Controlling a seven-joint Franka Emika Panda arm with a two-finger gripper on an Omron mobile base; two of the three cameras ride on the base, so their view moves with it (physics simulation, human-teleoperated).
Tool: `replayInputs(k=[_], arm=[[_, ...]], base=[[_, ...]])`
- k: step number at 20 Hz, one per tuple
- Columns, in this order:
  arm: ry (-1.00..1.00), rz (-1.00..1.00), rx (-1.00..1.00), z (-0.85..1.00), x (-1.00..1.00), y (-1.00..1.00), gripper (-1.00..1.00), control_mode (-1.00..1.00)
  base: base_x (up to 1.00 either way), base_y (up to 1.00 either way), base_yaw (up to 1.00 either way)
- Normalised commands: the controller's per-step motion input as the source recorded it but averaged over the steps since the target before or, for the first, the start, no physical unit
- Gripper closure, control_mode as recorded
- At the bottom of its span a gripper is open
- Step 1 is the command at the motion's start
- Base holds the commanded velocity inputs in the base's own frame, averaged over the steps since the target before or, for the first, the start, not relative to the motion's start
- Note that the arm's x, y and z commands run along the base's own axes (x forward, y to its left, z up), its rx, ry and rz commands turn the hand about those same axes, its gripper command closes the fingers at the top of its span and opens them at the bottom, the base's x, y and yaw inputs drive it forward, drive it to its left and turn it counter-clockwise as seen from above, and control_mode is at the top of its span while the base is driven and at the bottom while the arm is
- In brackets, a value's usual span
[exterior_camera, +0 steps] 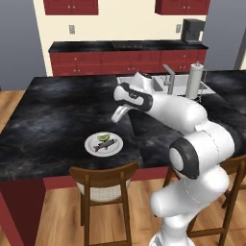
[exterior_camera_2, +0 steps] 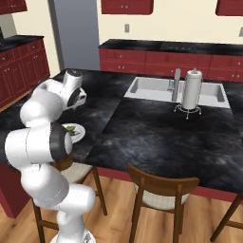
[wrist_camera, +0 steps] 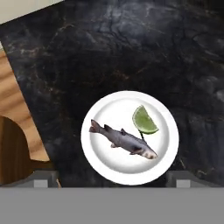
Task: Take the lemon wedge from the fridge and place it on the plate with fish on the dining counter.
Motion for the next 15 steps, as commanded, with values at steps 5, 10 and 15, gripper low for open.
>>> replayInputs(k=[5,10,15], arm=[[0.09,-0.03,-0.01,-0.13,-1.0,-0.45,-1.0,-1.0],[-0.33,-0.1,0.0,0.3,-1.0,-0.43,-1.0,-1.0],[-0.75,-0.07,0.0,1.0,-1.0,-0.08,-1.0,-1.0]], base=[[0.0,0.0,0.0],[0.0,0.0,0.0],[0.0,0.0,0.0]])
